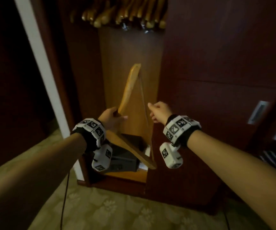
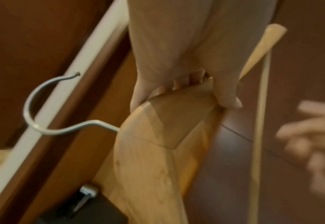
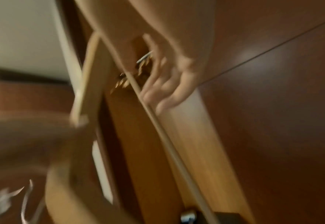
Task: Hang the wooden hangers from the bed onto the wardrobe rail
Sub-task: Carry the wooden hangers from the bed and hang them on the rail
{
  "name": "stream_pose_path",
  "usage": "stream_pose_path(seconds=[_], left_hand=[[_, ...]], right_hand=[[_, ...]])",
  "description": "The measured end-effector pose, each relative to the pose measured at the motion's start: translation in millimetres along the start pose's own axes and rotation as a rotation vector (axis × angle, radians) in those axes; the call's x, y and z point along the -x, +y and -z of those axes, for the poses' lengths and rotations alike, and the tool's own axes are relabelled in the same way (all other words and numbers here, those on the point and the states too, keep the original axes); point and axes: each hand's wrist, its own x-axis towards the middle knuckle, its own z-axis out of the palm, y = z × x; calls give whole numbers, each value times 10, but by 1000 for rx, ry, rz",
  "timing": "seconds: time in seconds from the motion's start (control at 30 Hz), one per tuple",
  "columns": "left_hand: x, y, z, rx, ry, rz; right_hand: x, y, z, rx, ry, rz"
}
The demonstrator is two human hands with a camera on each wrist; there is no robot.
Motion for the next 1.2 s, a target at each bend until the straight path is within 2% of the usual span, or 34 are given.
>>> stream_pose_path(seconds=[0.1,0.17,0.23,0.33,0.43,0.57,0.63,0.77,0.9,0.93,1.0,1.1,1.2], left_hand=[[-216,-191,415,180,126,110],[-340,-297,663,306,195,147],[-471,-407,880,378,238,168],[-678,-571,1106,485,232,211],[-1004,-753,1271,575,235,220],[-1605,-1073,1388,472,420,141],[-1921,-1224,1446,450,416,112],[-2466,-1480,1543,366,407,138],[-2758,-1585,1568,423,462,-68],[-2848,-1614,1564,461,478,-81],[-3060,-1664,1553,587,396,2],[-3379,-1623,1450,753,100,142],[-3647,-1426,1298,694,-82,118]], right_hand=[[-287,-57,-439,251,-439,-4],[-430,-165,-681,434,-588,72],[-609,-277,-915,540,-643,160],[-914,-407,-1263,638,-620,221],[-1242,-494,-1576,597,-557,198],[-1661,-626,-1861,441,-439,173],[-1876,-738,-1979,369,-411,121],[-2351,-940,-2249,232,-325,39],[-2726,-1037,-2434,27,-204,-145],[-2794,-1065,-2434,-25,-177,-197],[-2955,-1102,-2421,-106,-91,-299],[-3238,-1109,-2364,-379,-26,-360],[-3401,-1129,-2236,-528,-30,-381]])
